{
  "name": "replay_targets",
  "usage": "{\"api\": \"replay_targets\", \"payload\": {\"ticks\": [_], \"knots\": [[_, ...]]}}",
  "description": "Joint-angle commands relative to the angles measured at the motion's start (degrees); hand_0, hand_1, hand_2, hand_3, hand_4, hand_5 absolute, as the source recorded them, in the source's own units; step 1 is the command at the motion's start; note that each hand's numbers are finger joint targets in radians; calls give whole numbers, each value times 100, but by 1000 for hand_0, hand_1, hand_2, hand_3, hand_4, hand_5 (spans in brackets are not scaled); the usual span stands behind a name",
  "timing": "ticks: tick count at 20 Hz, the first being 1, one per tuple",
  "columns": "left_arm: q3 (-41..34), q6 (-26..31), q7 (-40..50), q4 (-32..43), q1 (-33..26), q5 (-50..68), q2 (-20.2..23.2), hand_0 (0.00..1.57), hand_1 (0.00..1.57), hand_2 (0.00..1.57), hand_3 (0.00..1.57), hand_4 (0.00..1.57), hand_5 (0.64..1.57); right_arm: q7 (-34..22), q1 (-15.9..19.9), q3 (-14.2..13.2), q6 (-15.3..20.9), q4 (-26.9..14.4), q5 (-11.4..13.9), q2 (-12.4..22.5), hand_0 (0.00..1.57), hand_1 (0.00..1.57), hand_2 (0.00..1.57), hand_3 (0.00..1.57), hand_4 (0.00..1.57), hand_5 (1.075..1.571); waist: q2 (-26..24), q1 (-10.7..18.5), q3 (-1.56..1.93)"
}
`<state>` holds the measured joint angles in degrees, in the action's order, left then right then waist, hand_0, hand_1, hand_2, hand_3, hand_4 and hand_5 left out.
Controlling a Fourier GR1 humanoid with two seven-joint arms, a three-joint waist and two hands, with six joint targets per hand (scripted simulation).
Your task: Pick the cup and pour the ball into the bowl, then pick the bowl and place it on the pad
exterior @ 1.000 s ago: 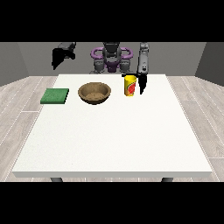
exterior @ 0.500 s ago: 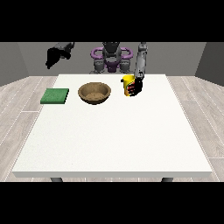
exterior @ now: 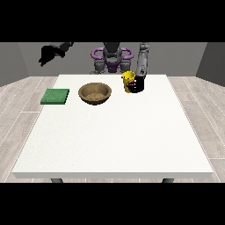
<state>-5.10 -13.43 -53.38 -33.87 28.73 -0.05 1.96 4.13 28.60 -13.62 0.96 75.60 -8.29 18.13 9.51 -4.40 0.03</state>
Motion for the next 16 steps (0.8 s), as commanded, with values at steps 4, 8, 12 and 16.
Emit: {"api": "replay_targets", "payload": {"ticks": [4,8,12,16], "knots": [[510,-674,630,-279,416,-211,-191,1344,1344,1571,1571,1323,1157,-115,273,-319,-232,-651,-165,406,0,0,395,700,568,1570,-300,162,-4],[524,-1187,1398,-246,898,-765,60,1350,1350,1571,1571,1312,1182,116,-66,-236,-357,-623,-177,252,0,0,400,647,553,1570,-492,-28,-2],[950,-1755,1977,-26,1223,-1487,216,1374,1374,1571,1571,1387,1255,183,18,-289,-396,-800,-161,354,0,0,337,644,556,1569,-406,-97,1],[606,-1898,2084,60,1880,-1474,598,1374,1374,1571,1571,1387,1255,381,252,-350,-778,-627,-430,470,0,0,330,664,539,1569,199,-512,-3]]}}
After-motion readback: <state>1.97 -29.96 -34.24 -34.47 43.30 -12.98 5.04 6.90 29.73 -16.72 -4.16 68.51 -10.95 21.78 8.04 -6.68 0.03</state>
